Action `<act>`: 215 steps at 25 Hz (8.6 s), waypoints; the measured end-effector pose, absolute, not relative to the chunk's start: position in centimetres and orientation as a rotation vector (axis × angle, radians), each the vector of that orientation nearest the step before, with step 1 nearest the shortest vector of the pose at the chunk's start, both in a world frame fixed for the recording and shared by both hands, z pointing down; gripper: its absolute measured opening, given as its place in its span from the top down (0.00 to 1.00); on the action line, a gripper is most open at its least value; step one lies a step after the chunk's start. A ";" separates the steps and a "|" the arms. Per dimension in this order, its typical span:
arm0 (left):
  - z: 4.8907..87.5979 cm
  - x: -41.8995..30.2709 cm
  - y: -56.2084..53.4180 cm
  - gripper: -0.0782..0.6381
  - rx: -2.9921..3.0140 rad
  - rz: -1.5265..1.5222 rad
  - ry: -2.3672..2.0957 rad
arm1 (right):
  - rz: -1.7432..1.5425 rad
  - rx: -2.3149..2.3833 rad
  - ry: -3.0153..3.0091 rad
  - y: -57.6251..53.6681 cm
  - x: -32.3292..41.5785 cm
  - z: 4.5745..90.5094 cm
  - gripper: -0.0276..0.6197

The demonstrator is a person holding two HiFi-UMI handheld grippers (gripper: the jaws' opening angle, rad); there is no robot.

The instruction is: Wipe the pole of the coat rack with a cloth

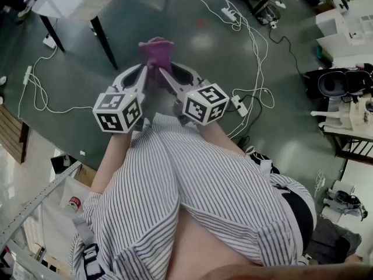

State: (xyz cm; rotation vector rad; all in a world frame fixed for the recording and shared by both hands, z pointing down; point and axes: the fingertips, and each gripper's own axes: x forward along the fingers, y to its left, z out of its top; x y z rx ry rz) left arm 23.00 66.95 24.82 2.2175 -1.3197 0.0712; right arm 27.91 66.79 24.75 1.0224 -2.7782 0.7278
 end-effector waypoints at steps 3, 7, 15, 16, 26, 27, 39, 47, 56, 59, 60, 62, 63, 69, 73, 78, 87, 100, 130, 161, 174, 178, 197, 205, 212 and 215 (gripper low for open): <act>24.7 23.0 66.9 0.87 2.212 0.060 -1.324 | 0.720 1.017 -2.784 66.8 27.9 24.6 0.80; 25.0 23.0 66.9 0.87 2.207 0.053 -1.327 | 0.707 1.009 -2.790 66.7 28.0 24.6 0.80; 25.2 23.2 66.8 0.87 2.218 0.078 -1.353 | 0.715 1.112 -2.767 66.0 28.9 24.5 0.80; 25.3 23.4 66.8 0.87 2.215 0.078 -1.353 | 0.743 1.144 -2.765 65.7 29.4 24.6 0.80; 26.6 24.6 64.9 0.87 2.117 -0.022 -1.379 | 0.726 1.061 -2.751 65.2 30.9 25.8 0.79; 26.7 25.1 64.7 0.87 2.115 -0.019 -1.376 | 0.739 1.060 -2.749 64.9 31.4 26.0 0.79; 29.0 26.5 61.8 0.87 2.074 0.003 -1.366 | 0.785 1.037 -2.718 61.3 32.1 28.5 0.79; 29.8 21.6 52.7 0.87 2.091 -0.008 -1.337 | 0.749 1.026 -2.707 51.9 26.7 29.4 0.79; 27.6 12.8 39.6 0.87 2.175 0.033 -1.300 | 0.726 1.106 -2.706 38.7 18.1 27.6 0.79; 27.7 9.8 36.3 0.87 2.188 0.036 -1.291 | 0.719 1.124 -2.713 35.4 15.0 27.6 0.79; 27.7 8.9 35.3 0.87 2.195 0.038 -1.285 | 0.719 1.132 -2.718 34.4 14.1 27.5 0.79; 27.4 7.6 33.5 0.87 2.216 0.042 -1.262 | 0.722 1.151 -2.727 32.5 12.5 27.3 0.79; 27.2 7.1 32.7 0.87 2.228 0.041 -1.247 | 0.723 1.161 -2.730 31.6 11.9 27.2 0.79; 28.1 5.1 29.9 0.87 2.228 0.032 -1.206 | 0.755 1.177 -2.710 28.7 9.9 28.3 0.79; 29.3 4.8 28.2 0.87 2.211 0.023 -1.196 | 0.766 1.185 -2.683 27.3 9.8 29.3 0.79; 30.0 4.9 25.0 0.87 2.203 0.026 -1.192 | 0.796 1.200 -2.674 24.4 10.6 30.0 0.79; 30.9 2.9 16.1 0.87 2.158 0.050 -1.274 | 0.849 1.172 -2.719 13.9 10.1 30.2 0.79; 30.5 2.3 -1.9 0.87 2.085 0.000 -1.362 | 0.889 1.032 -2.733 -4.7 10.0 30.2 0.79; 32.8 0.0 -9.4 0.87 1.943 0.039 -1.445 | 0.947 0.987 -2.653 -13.2 8.8 32.7 0.79; 39.3 0.4 -11.7 0.87 1.944 0.126 -1.207 | 1.028 1.348 -2.356 -16.4 13.6 39.9 0.79; 41.0 0.4 -12.9 0.87 1.942 0.163 -1.202 | 1.057 1.338 -2.282 -16.8 13.8 43.2 0.79; 41.7 0.6 -13.5 0.87 1.939 0.183 -1.182 | 1.095 1.340 -2.263 -17.3 13.8 44.1 0.79; 43.3 0.1 -14.9 0.87 1.898 0.155 -1.144 | 1.160 1.289 -2.245 -18.3 11.2 45.5 0.79; 43.8 -2.0 -14.8 0.87 1.863 0.132 -1.177 | 1.174 1.243 -2.257 -18.6 9.0 45.4 0.79; 43.9 -3.7 -15.0 0.87 1.856 0.118 -1.203 | 1.161 1.211 -2.264 -19.2 7.4 45.2 0.79; 43.9 -4.5 -14.6 0.87 1.848 0.108 -1.214 | 1.151 1.182 -2.273 -19.2 6.3 45.1 0.79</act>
